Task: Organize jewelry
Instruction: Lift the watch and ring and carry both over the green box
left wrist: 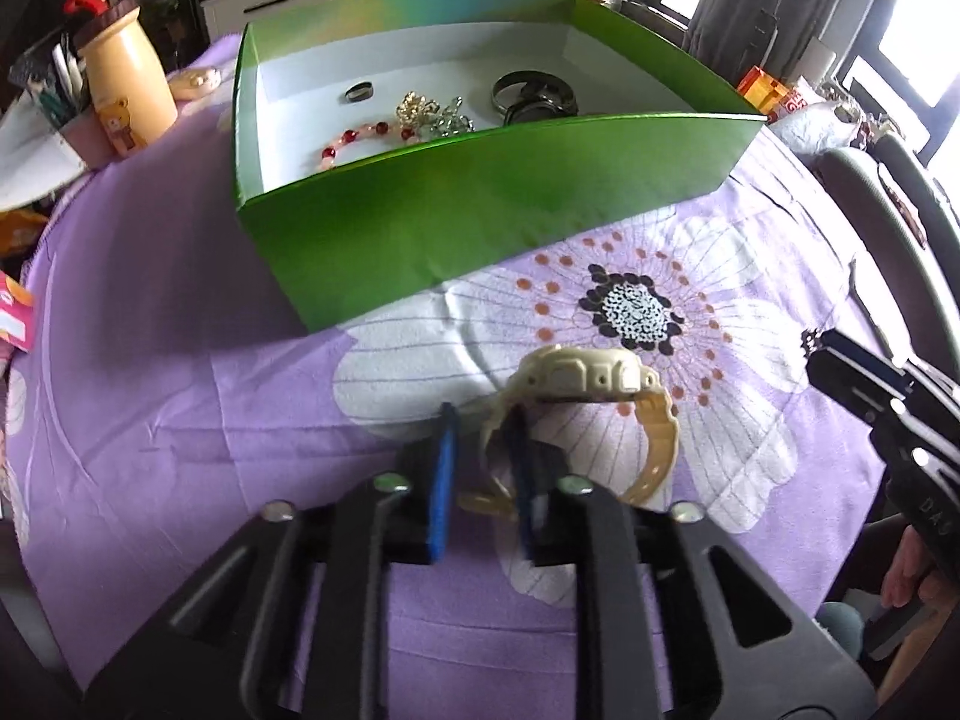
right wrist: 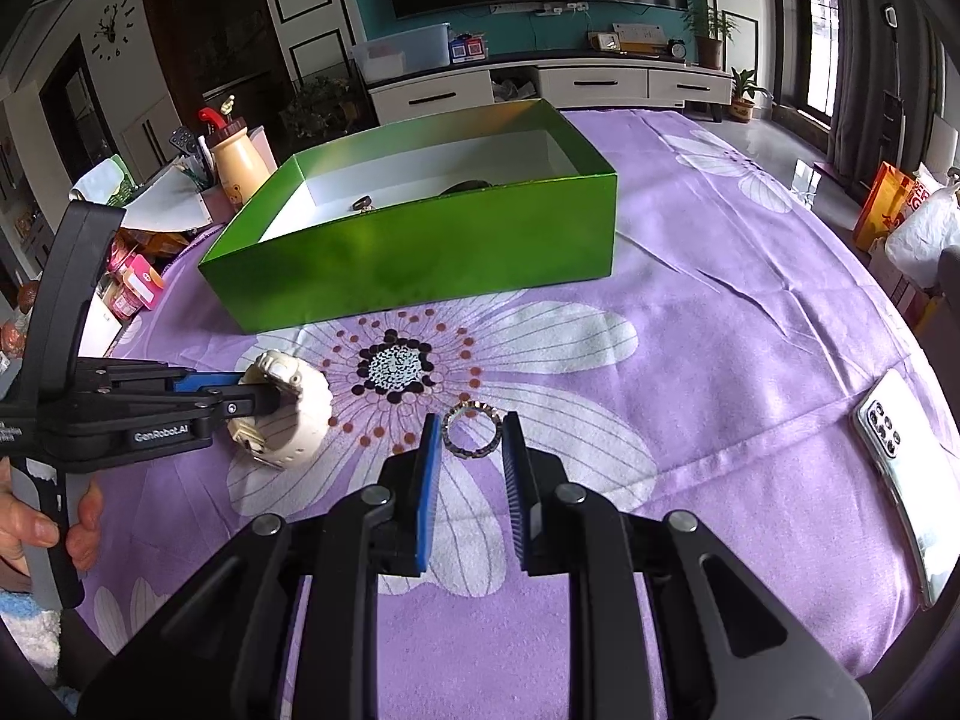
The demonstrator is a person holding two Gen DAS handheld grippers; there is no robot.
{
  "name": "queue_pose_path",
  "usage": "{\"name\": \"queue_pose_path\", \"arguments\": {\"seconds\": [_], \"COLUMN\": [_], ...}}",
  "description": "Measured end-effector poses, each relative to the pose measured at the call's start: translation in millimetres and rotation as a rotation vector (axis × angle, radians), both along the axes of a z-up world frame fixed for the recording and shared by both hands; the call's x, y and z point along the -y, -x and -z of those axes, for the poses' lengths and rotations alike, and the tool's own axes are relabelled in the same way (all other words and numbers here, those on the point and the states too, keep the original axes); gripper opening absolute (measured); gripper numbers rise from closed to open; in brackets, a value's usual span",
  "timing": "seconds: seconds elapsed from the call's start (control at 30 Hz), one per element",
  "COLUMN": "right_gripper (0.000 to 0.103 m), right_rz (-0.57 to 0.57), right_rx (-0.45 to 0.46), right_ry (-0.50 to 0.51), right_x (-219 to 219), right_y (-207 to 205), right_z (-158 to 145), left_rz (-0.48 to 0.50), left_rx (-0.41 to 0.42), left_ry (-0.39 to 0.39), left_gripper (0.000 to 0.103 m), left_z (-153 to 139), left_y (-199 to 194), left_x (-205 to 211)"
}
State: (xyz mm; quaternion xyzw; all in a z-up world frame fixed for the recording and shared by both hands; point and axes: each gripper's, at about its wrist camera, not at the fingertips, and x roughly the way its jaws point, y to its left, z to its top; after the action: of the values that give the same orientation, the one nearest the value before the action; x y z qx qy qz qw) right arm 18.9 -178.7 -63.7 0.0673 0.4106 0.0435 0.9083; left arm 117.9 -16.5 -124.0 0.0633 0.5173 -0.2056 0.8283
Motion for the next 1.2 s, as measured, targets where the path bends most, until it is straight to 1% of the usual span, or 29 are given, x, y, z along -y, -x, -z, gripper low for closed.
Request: {"name": "queue_pose_path", "arguments": {"seconds": [0.23,0.6,0.9,1.2], "right_gripper": [0.02,0.02,0.02,0.02], "right_rz": [-0.001,0.008,0.001,-0.008], "right_rx": [0.01,0.036,0.09,0.141], "right_ry": [-0.003,0.01,0.036,0.053], "right_x": [0.1,-0.6,-5.7,-8.1], "right_y": [-1.5,-1.2,-6.5,-16.3], "right_z": [-2.2,-13.7,-39.3,-64.2], "left_rz": [-0.019,-0.042,-0.057,-0.041], "left_rx": [0.008,0.063,0.103,0.149], "left_ry": [0.04,0.096,0.129,0.139], "left_gripper": [0.006,0.007,0.007,0.006], "left_z": [-5.5,-40.8,-69.8,-91.9], "left_y": [2.3,9.8,4.9,-2.5], "left_x": [-8.0,-28.9,-36.3,-27.4]}}
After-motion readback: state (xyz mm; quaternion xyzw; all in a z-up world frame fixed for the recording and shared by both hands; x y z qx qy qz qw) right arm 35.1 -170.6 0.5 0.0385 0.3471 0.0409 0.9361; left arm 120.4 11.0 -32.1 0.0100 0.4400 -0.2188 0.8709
